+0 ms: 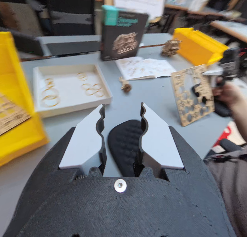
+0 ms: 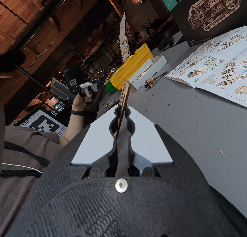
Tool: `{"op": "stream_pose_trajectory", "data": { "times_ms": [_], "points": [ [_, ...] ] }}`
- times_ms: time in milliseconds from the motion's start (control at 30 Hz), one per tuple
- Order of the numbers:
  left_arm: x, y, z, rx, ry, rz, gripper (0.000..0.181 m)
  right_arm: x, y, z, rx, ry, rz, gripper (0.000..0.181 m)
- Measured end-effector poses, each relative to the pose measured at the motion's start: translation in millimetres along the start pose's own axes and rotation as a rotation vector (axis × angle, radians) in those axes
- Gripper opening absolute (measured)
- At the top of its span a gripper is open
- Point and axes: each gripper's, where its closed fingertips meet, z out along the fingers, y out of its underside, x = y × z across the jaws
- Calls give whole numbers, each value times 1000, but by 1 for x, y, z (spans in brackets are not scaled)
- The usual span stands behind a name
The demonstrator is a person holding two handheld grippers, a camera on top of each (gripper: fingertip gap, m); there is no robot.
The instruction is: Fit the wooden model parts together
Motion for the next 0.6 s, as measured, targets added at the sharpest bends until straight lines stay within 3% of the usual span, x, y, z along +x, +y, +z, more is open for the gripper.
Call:
{"op": "stream_pose_trajectory", "data": {
  "times_ms": [67, 133, 300, 400, 600],
  "points": [
    [56, -11, 46, -4, 240, -25, 57, 0, 0, 0, 1, -5, 1, 4],
    [96, -4, 90, -82, 403, -20, 57, -1, -1, -1, 5, -12, -1, 3],
    [129, -9, 177, -119, 545, -55, 56, -3, -3, -2, 24, -24, 0, 3],
    [144, -20, 197, -133, 685, -116, 56, -3, -3, -2, 25, -28, -2, 3],
    [156, -8, 214, -246, 858, -66, 53, -4, -3, -2, 22, -38, -4, 3]
  ]
}}
